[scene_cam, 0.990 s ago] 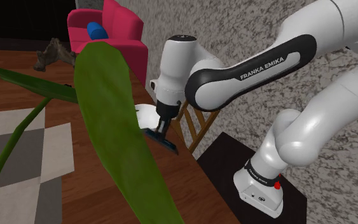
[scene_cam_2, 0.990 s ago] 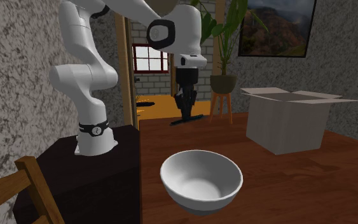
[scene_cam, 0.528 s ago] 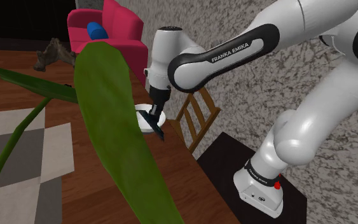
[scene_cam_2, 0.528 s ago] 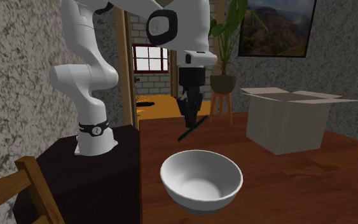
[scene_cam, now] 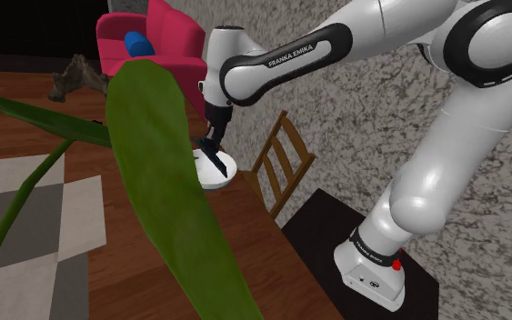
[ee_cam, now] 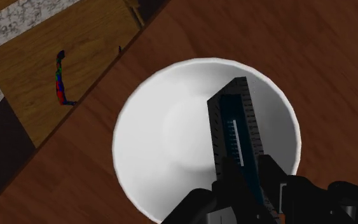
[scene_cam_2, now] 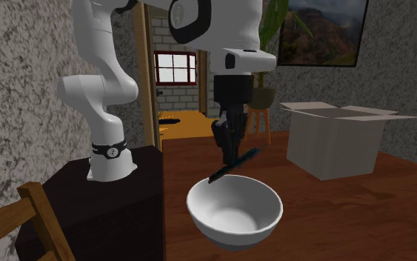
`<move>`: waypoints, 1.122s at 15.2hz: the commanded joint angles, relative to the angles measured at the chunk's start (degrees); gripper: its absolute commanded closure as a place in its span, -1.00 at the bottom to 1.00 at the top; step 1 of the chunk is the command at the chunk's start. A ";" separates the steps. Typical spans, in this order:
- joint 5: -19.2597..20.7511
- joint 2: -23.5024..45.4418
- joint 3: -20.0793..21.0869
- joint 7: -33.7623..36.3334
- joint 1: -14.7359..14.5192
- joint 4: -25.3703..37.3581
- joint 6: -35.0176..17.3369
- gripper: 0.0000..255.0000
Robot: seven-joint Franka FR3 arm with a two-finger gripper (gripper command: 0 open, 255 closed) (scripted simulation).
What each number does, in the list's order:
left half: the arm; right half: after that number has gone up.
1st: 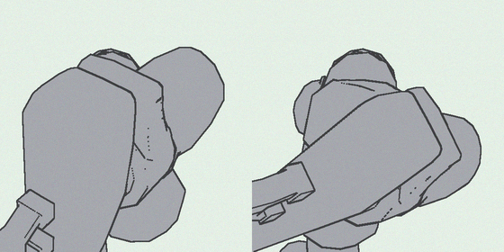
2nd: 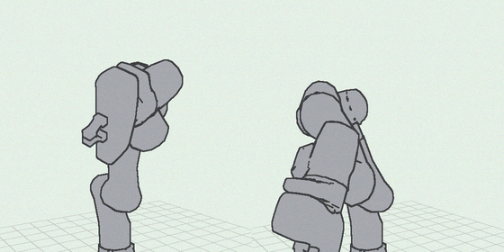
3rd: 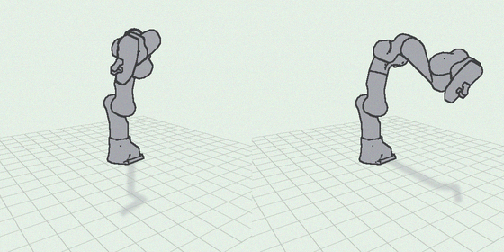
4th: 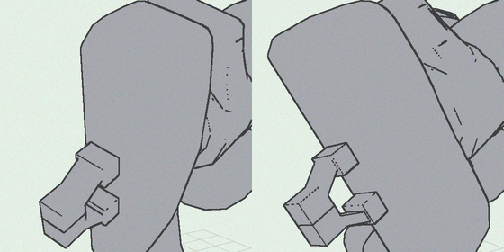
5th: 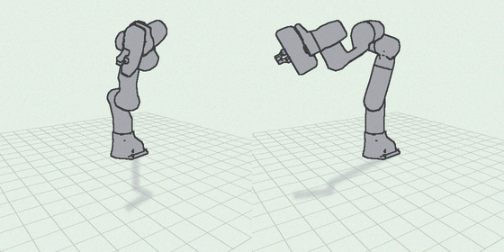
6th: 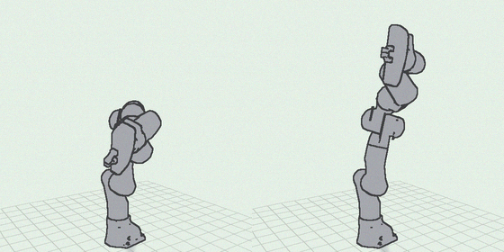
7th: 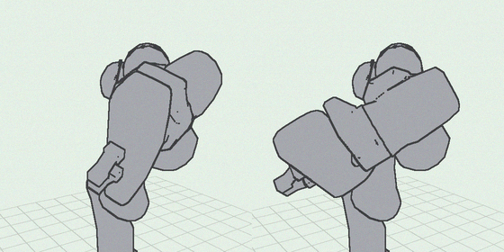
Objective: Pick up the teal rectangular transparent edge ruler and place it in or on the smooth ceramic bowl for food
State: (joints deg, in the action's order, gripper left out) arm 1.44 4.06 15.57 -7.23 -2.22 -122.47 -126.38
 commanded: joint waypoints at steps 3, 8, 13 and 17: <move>1.22 3.97 -0.95 -1.13 0.80 2.90 -0.92 1.00; 2.03 6.14 -1.12 -0.57 0.65 1.48 -4.44 1.00; 1.22 9.96 -1.13 -3.00 1.06 8.96 0.68 -1.00; 0.39 18.93 -1.08 -6.92 1.41 25.63 11.43 -1.00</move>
State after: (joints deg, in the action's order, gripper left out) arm 1.96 20.43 14.40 -13.42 -0.70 -101.43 -117.90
